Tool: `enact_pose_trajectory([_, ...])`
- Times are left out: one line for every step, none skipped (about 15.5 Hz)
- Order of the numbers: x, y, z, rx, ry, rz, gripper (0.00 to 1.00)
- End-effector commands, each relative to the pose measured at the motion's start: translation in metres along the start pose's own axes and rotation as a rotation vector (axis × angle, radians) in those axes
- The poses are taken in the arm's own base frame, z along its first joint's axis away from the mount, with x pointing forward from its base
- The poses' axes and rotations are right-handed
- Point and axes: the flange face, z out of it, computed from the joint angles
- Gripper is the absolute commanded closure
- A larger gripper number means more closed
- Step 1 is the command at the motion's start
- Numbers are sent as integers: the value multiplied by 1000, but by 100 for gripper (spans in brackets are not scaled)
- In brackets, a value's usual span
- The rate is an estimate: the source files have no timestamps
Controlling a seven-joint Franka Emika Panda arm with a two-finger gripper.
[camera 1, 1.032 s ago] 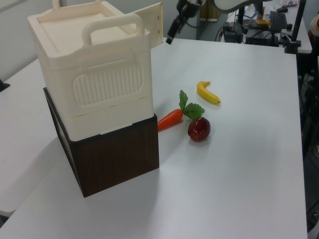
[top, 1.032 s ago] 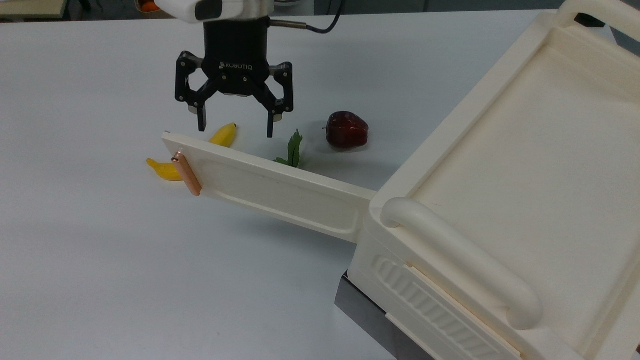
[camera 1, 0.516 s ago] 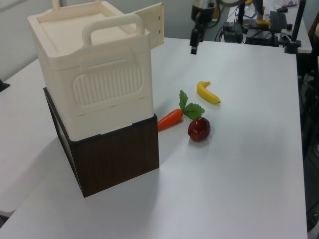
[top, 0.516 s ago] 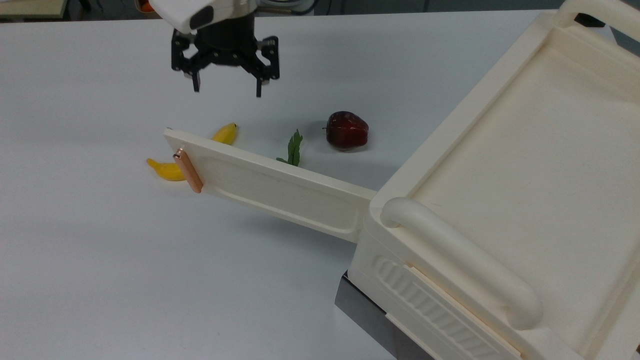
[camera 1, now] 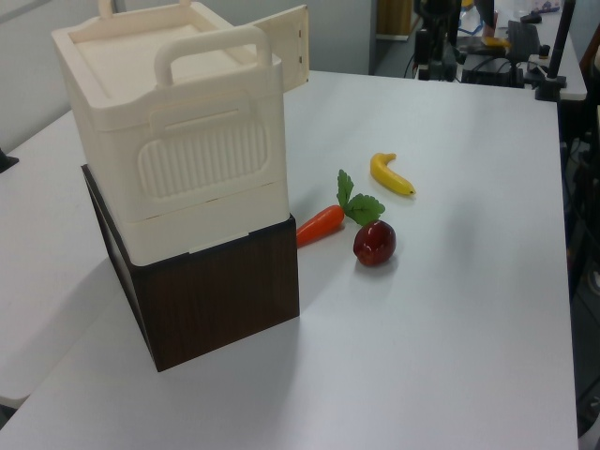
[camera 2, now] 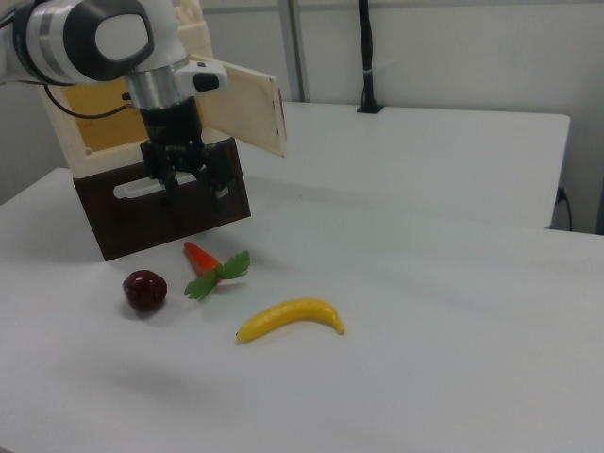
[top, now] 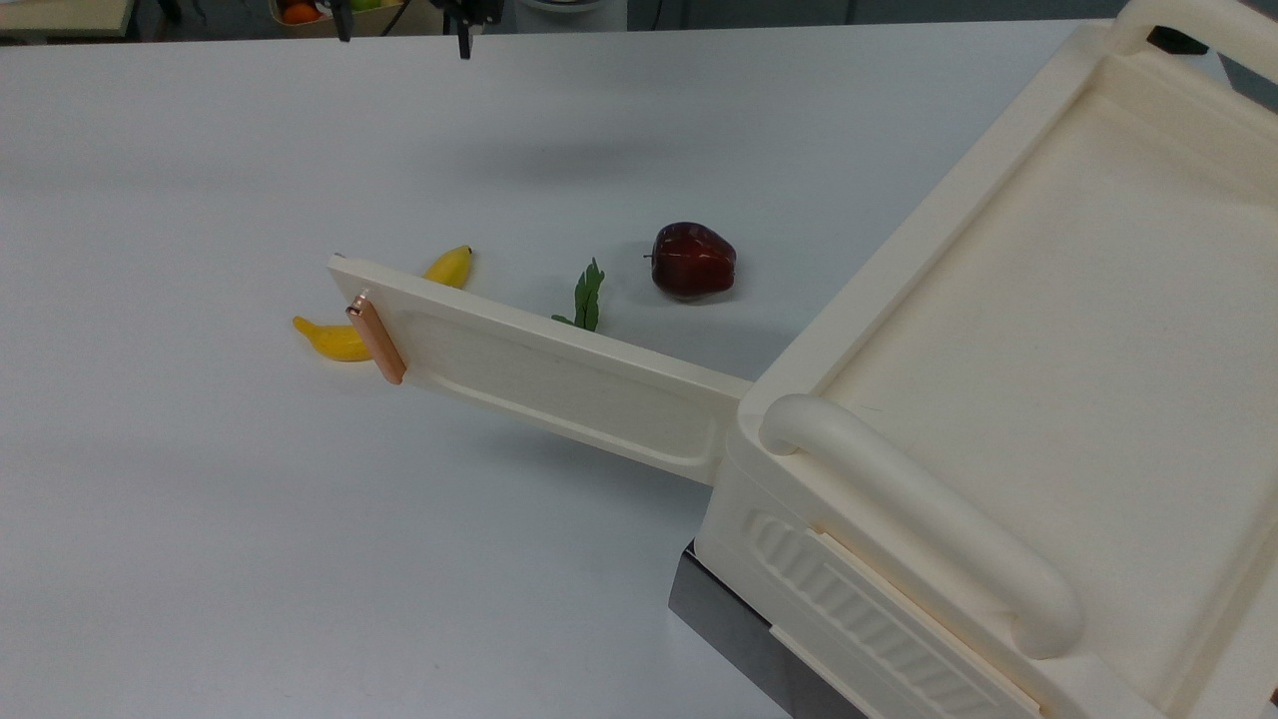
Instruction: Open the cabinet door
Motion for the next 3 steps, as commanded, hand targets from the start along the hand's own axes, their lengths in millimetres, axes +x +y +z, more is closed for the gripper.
enact_pose_trajectory([-12, 4, 3, 30, -15, 1, 0])
enact_pose_trajectory([-11, 5, 3, 29, -14, 7, 0])
enact_pose_trajectory([-11, 5, 2, 29, -15, 9, 0])
